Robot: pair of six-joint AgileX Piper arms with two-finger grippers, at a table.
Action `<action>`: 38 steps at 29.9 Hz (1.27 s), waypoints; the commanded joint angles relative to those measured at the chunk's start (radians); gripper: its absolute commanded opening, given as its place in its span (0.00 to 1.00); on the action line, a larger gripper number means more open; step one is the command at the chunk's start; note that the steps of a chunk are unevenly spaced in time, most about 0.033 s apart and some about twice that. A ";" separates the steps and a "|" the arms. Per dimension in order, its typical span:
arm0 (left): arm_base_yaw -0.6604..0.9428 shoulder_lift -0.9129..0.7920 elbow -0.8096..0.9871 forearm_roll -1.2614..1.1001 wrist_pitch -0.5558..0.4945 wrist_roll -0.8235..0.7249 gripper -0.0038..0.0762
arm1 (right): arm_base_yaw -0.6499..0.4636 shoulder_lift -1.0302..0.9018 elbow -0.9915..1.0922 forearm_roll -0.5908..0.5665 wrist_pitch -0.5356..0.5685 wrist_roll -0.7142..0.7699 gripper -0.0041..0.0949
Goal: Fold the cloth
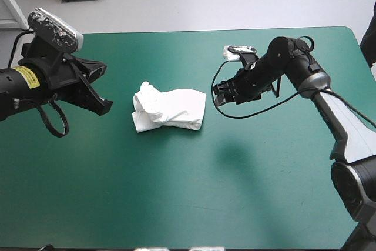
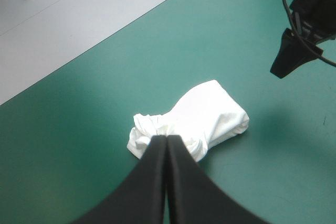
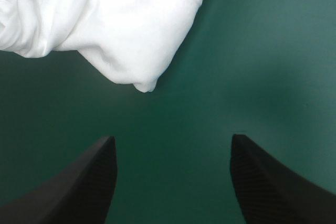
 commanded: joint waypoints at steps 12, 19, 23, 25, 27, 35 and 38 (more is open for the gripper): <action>0.000 -0.022 -0.015 -0.005 -0.014 -0.010 0.04 | -0.012 0.191 0.056 0.464 -0.208 -0.220 0.63; 0.000 -0.022 -0.015 -0.005 -0.019 -0.010 0.04 | -0.012 0.272 0.052 0.542 -0.228 -0.249 0.63; 0.000 -0.019 -0.015 -0.007 -0.021 -0.010 0.04 | -0.008 0.303 0.045 0.581 -0.240 -0.264 0.63; 0.000 -0.014 -0.015 -0.009 -0.021 -0.010 0.04 | 0.001 0.314 0.045 0.591 -0.244 -0.269 0.60; 0.000 -0.012 -0.015 -0.009 -0.023 -0.010 0.04 | 0.016 0.323 0.045 0.583 -0.249 -0.280 0.52; 0.000 -0.011 -0.015 -0.009 -0.023 -0.010 0.04 | 0.047 0.332 0.045 0.554 -0.295 -0.368 0.05; 0.000 -0.011 -0.015 -0.011 -0.023 -0.010 0.04 | 0.038 0.320 0.033 0.445 -0.305 -0.326 0.04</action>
